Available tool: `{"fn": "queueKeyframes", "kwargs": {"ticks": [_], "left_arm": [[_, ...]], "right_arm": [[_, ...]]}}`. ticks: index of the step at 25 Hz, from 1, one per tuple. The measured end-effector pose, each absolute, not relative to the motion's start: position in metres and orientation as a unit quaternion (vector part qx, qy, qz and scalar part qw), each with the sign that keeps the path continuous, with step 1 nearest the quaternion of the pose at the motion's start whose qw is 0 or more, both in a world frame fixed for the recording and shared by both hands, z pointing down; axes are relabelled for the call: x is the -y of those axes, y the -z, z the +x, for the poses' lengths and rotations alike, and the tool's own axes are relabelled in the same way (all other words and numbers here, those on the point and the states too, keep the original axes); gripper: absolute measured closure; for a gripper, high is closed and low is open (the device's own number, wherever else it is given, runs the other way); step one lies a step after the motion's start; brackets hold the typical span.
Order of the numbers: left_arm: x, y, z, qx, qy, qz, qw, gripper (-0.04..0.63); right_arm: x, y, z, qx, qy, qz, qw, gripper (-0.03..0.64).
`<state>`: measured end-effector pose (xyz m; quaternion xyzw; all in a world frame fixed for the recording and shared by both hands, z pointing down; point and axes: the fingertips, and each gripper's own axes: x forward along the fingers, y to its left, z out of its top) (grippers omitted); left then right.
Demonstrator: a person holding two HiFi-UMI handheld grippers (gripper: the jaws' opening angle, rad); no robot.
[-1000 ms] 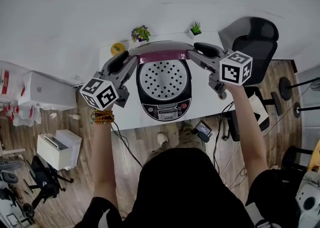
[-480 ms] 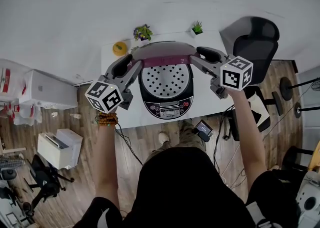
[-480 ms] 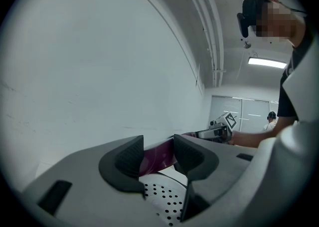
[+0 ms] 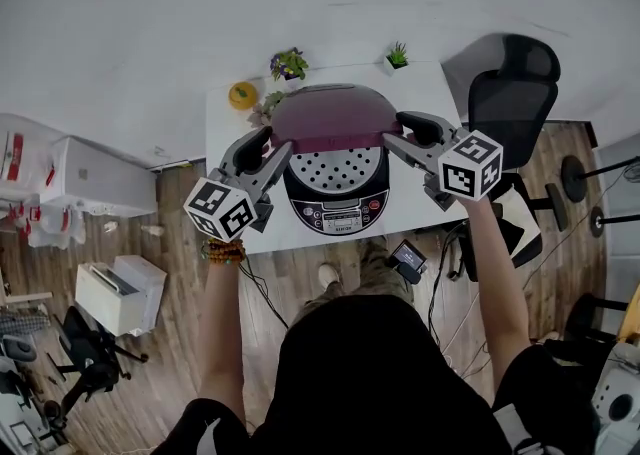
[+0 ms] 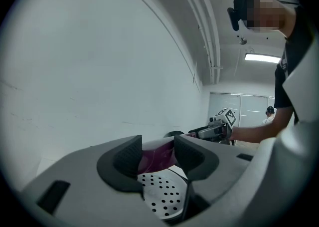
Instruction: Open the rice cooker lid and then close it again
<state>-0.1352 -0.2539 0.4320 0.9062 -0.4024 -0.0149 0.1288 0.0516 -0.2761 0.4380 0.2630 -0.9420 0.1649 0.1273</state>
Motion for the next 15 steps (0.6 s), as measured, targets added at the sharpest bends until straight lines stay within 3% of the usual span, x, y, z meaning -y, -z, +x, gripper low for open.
{"fn": "queueKeyframes", "kwargs": {"ticks": [15], "left_arm": [[0.23,-0.453,-0.134,0.399,0.036,0.904,0.145,0.402]], "right_arm": [[0.25,-0.462,0.053,0.944,-0.136,0.26,0.151,0.399]]}}
